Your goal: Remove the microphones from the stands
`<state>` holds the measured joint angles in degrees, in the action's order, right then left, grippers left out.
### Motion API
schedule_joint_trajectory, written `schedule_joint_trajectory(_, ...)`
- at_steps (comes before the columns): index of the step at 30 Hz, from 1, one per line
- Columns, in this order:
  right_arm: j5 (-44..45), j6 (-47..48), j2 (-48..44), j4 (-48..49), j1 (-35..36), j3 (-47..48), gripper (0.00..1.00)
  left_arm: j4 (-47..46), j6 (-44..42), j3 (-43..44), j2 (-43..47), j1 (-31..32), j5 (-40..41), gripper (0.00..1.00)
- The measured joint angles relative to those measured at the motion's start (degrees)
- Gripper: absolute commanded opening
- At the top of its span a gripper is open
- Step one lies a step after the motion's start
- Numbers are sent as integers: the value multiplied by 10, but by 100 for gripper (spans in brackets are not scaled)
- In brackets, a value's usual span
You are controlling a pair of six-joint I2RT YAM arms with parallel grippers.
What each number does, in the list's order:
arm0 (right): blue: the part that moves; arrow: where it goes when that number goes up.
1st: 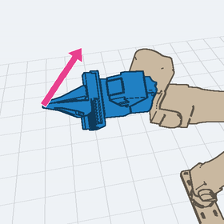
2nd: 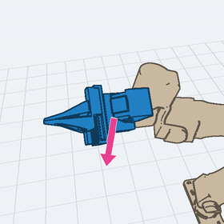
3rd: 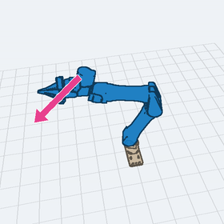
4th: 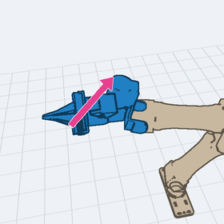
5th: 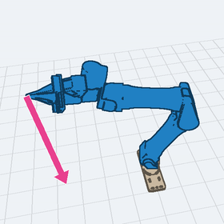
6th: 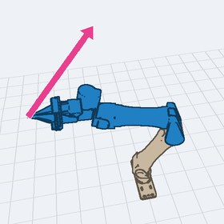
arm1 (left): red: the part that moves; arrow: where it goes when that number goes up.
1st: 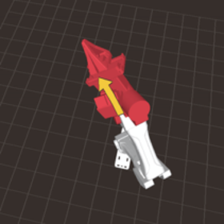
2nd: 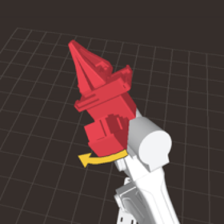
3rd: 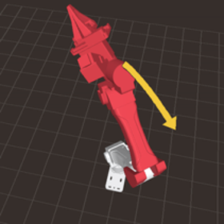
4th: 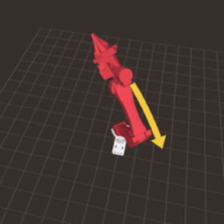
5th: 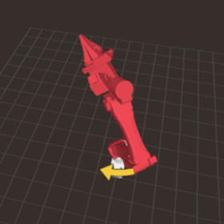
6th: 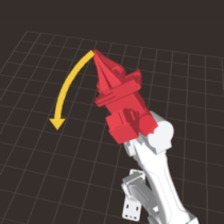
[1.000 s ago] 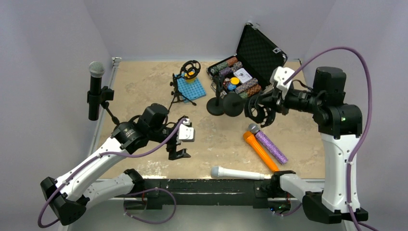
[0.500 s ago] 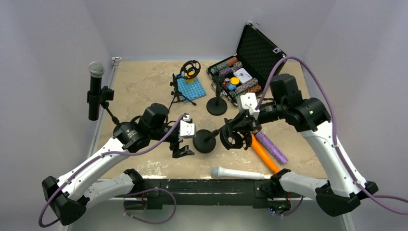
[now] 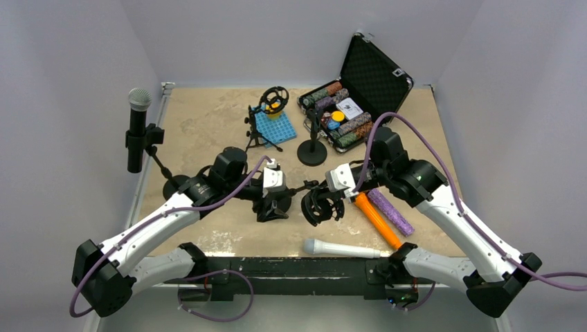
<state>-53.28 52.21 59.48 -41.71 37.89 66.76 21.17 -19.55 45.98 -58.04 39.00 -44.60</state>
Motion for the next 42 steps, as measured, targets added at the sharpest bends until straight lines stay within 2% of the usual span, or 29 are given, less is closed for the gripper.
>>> schedule_joint_trajectory(3, -1, 35, -4, -5, 1, -4, 0, -41, -11, -21, -21, -4, -8, 80)
schedule_joint_trajectory(8, -4, 104, -16, -28, -2, -19, 0, -55, -29, -20, -78, -10, -17, 69)
schedule_joint_trajectory(10, -11, 114, -31, -29, -14, -33, 0, -12, -40, 16, -116, -12, -17, 67)
schedule_joint_trajectory(13, -49, 135, -42, -47, -51, -33, 0, 61, -69, 90, -151, -16, -19, 70)
schedule_joint_trajectory(17, -90, 162, -42, -68, -74, -31, 0, 136, -122, 157, -136, -19, -19, 77)
schedule_joint_trajectory(20, -100, 175, -54, -72, -76, -39, 0, 160, -151, 165, -120, -19, -21, 78)
schedule_joint_trajectory(23, -108, 191, -87, -75, -77, -64, 0, 162, -168, 166, -137, -19, -29, 74)
schedule_joint_trajectory(26, -110, 216, -122, -85, -77, -91, 0, 162, -181, 182, -199, -19, -40, 70)
schedule_joint_trajectory(29, -109, 252, -130, -112, -77, -99, 0, 162, -191, 203, -261, -18, -52, 64)
schedule_joint_trajectory(32, -107, 278, -125, -134, -77, -99, 0, 174, -207, 218, -299, -16, -66, 62)
schedule_joint_trajectory(38, -104, 291, -127, -139, -78, -103, 0, 193, -241, 220, -306, 3, -90, 61)
schedule_joint_trajectory(42, -104, 296, -136, -137, -78, -111, 0, 205, -268, 220, -307, 20, -98, 51)
